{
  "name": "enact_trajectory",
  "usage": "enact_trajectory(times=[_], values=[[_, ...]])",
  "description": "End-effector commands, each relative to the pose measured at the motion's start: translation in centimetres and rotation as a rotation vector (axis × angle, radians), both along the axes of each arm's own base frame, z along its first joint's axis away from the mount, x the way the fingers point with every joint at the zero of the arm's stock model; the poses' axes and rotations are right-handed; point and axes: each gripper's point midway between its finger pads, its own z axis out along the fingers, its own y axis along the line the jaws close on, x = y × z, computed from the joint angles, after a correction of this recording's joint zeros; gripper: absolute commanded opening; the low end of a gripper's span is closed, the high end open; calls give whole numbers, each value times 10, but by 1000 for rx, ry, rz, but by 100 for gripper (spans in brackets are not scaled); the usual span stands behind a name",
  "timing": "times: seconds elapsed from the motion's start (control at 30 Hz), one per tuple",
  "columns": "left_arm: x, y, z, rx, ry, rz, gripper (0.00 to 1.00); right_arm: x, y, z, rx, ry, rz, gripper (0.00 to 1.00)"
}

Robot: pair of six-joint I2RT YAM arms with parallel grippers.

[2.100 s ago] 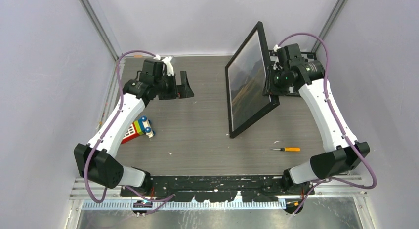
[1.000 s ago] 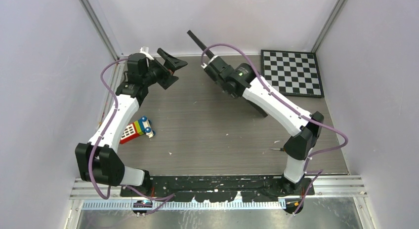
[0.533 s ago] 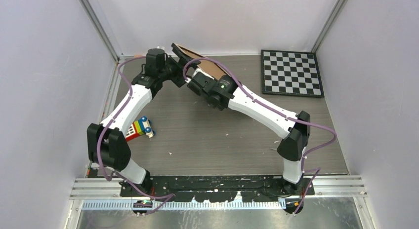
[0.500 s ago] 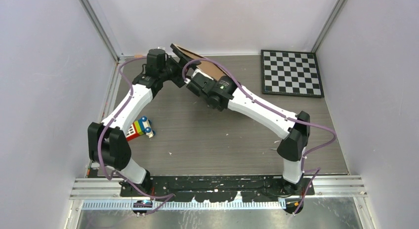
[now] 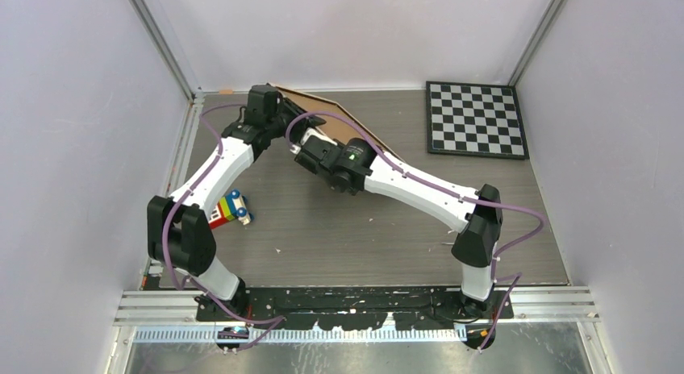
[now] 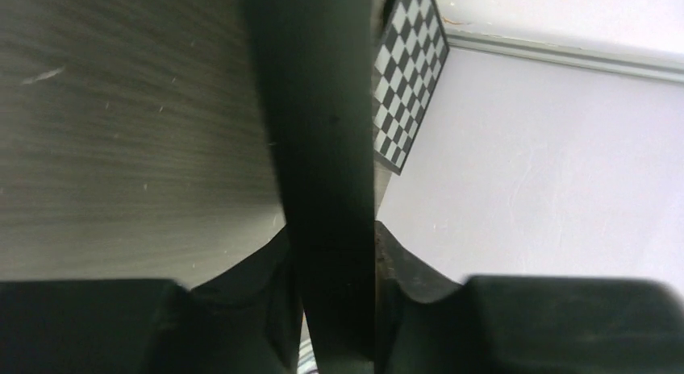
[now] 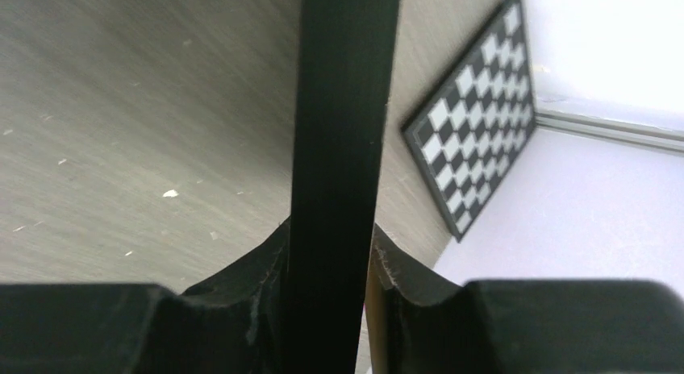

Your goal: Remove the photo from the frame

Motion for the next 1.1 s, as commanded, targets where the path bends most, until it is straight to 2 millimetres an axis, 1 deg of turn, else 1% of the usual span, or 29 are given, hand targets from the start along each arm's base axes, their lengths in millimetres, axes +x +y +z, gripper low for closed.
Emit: enact_trajectory(times=[0.0,0.03,0.07,0.13,0.23,0.33,0.43,0.53,0.6,0.67,0.7,0.77,0.8,0.83,0.87,0.9,0.93,1.0,1.07], values=[[-10,10,-3,52,22,19,21,-19,7,3,61,45,52,43],[-13,12,-5,62,34,18,14,-23,9,1,72,64,61,48],[-15,13,-7,71,39,11,10,-26,10,1,87,80,65,53],[-21,16,-12,94,57,-4,6,-34,13,-1,116,130,85,64],[-31,20,-24,119,82,-35,1,-53,21,-1,185,231,133,79],[-42,22,-39,134,101,-91,0,-74,31,7,273,324,191,98],[-55,25,-55,142,111,-170,0,-85,38,21,341,364,247,100],[-70,30,-66,118,127,-283,0,-90,42,39,427,387,275,100],[-78,35,-74,103,120,-356,0,-84,42,52,502,393,265,100],[-86,40,-82,95,115,-427,0,-73,41,65,600,408,227,100],[-92,43,-88,107,121,-462,0,-69,43,72,667,443,211,100],[-104,47,-98,116,121,-526,0,-53,38,84,789,492,146,100],[-109,51,-103,124,122,-547,0,-42,32,89,854,521,115,100],[-112,52,-106,126,113,-568,0,-39,30,91,900,555,100,100],[-115,52,-108,125,92,-598,0,-31,23,91,937,576,73,100],[-116,53,-109,132,72,-622,0,-19,11,90,971,588,39,100],[-117,55,-112,146,60,-638,0,-12,2,87,985,598,18,100],[-115,55,-116,142,31,-672,0,-2,-17,77,989,623,-8,100],[-112,57,-129,151,38,-706,0,4,-37,61,966,664,-36,100]])
